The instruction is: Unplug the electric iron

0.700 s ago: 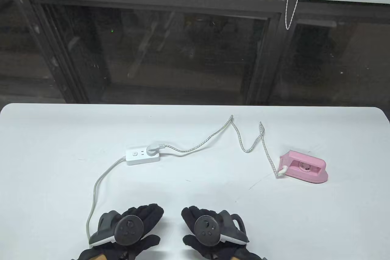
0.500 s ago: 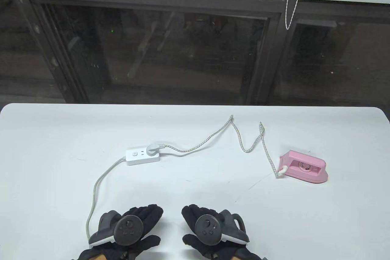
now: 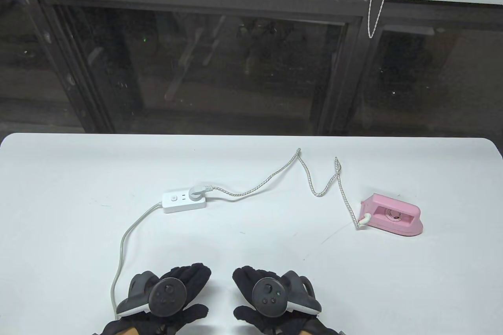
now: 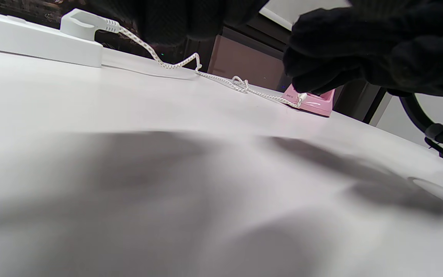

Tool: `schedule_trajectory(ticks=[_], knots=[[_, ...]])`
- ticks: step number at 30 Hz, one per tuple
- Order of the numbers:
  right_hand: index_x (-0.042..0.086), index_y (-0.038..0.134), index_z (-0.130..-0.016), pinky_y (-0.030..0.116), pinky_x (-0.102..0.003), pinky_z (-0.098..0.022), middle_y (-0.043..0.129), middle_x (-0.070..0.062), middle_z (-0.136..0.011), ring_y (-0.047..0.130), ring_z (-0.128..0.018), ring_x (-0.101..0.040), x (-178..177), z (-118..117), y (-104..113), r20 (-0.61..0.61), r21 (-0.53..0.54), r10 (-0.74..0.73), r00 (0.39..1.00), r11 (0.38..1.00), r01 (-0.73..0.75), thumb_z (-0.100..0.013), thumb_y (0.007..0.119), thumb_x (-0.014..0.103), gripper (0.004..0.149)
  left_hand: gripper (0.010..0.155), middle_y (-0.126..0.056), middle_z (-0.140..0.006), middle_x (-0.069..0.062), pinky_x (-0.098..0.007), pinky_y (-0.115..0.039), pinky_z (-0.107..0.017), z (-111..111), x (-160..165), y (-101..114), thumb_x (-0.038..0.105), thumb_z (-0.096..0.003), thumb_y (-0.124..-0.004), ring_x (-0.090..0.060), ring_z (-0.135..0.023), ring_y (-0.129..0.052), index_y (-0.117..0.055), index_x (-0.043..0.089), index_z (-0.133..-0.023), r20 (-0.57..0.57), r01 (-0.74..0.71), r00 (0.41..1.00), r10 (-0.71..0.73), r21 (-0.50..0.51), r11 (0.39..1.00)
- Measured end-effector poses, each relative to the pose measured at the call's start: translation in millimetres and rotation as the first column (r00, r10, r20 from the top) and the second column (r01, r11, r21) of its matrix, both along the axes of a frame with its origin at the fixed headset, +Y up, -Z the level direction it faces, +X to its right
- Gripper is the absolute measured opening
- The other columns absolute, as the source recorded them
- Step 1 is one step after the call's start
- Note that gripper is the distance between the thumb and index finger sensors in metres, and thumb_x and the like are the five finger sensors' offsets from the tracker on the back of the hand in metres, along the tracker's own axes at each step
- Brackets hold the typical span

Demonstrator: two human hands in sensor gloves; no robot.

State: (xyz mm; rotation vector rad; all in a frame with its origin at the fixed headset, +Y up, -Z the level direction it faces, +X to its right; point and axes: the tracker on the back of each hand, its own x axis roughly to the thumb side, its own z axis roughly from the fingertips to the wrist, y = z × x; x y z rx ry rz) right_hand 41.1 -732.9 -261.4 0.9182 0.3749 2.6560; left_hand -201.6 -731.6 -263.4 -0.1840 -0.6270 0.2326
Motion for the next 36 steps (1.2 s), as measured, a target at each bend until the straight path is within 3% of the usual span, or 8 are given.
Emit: schedule_trajectory(ticks=[16,20,23,28,31,34,36], knots=[[0.021,0.031,-0.112,0.041,-0.063,-0.076,0.035,-0.013,-0.118,0.048,-0.103,-0.039,-2,2,1,-0.020,-0.025,0.011,1.000,1.000,-0.012,-0.048,0.067,0.054,0.081,0.087,-0.046,-0.117,-0.012,-0.053,-0.049,-0.077,3,-1,6,0.067,-0.0364,-0.057,-0.037,-0.105,-0.059,-0.039,0.022,-0.108,0.000,-0.003,1.000,0.003,0.006,1.000],[0.022,0.031,-0.112,0.041,-0.063,-0.076,0.035,-0.013,-0.118,0.047,-0.103,-0.039,-2,3,1,-0.027,-0.036,0.002,1.000,0.999,-0.003,-0.048,0.067,0.054,0.080,0.087,-0.050,-0.117,-0.009,-0.055,-0.052,-0.076,8,-16,27,0.069,-0.0356,-0.057,-0.036,-0.105,-0.063,-0.042,0.024,-0.108,-0.021,0.001,1.000,0.002,0.132,0.991],[0.022,0.031,-0.112,0.041,-0.063,-0.076,0.035,-0.014,-0.118,0.047,-0.103,-0.039,0,2,5,-0.014,-0.037,-0.006,1.000,0.999,0.006,-0.048,0.067,0.054,0.080,0.087,-0.052,-0.118,-0.009,-0.058,-0.053,-0.075,-1,-31,45,0.070,-0.0356,-0.058,-0.036,-0.105,-0.064,-0.043,0.025,-0.108,-0.061,-0.041,0.997,0.054,0.206,0.978],[0.022,0.032,-0.112,0.041,-0.063,-0.076,0.035,-0.014,-0.118,0.047,-0.103,-0.039,3,1,9,-0.014,-0.039,-0.017,1.000,0.999,0.016,-0.048,0.067,0.054,0.080,0.087,-0.050,-0.119,-0.009,-0.061,-0.050,-0.075,-40,-51,82,0.070,-0.0362,-0.059,-0.037,-0.107,-0.061,-0.043,0.026,-0.109,-0.148,-0.103,0.980,0.132,0.187,0.977],[0.022,0.032,-0.112,0.041,-0.063,-0.076,0.035,-0.014,-0.118,0.047,-0.103,-0.039,3,3,12,-0.013,-0.032,-0.013,1.000,0.999,0.012,-0.048,0.067,0.054,0.080,0.085,-0.050,-0.119,-0.009,-0.062,-0.052,-0.075,-76,-58,102,0.070,-0.0367,-0.059,-0.037,-0.108,-0.061,-0.045,0.027,-0.109,-0.212,-0.118,0.963,0.164,0.213,0.970],[0.022,0.032,-0.112,0.041,-0.063,-0.076,0.036,-0.014,-0.118,0.048,-0.103,-0.039,2,4,12,-0.020,-0.039,-0.023,1.000,0.999,0.022,-0.048,0.067,0.054,0.080,0.087,-0.047,-0.120,-0.009,-0.063,-0.048,-0.076,-120,-57,105,0.069,-0.0365,-0.062,-0.039,-0.109,-0.056,-0.044,0.026,-0.110,-0.272,-0.140,0.946,0.178,0.154,0.978],[0.022,0.032,-0.112,0.041,-0.063,-0.076,0.036,-0.014,-0.118,0.048,-0.103,-0.039,-1,3,9,-0.026,-0.050,-0.002,1.000,0.999,0.000,-0.048,0.067,0.054,0.080,0.085,-0.046,-0.120,-0.008,-0.063,-0.047,-0.076,-146,-50,99,0.068,-0.0370,-0.063,-0.038,-0.110,-0.055,-0.044,0.028,-0.109,-0.289,-0.031,0.954,0.076,0.158,0.987]])
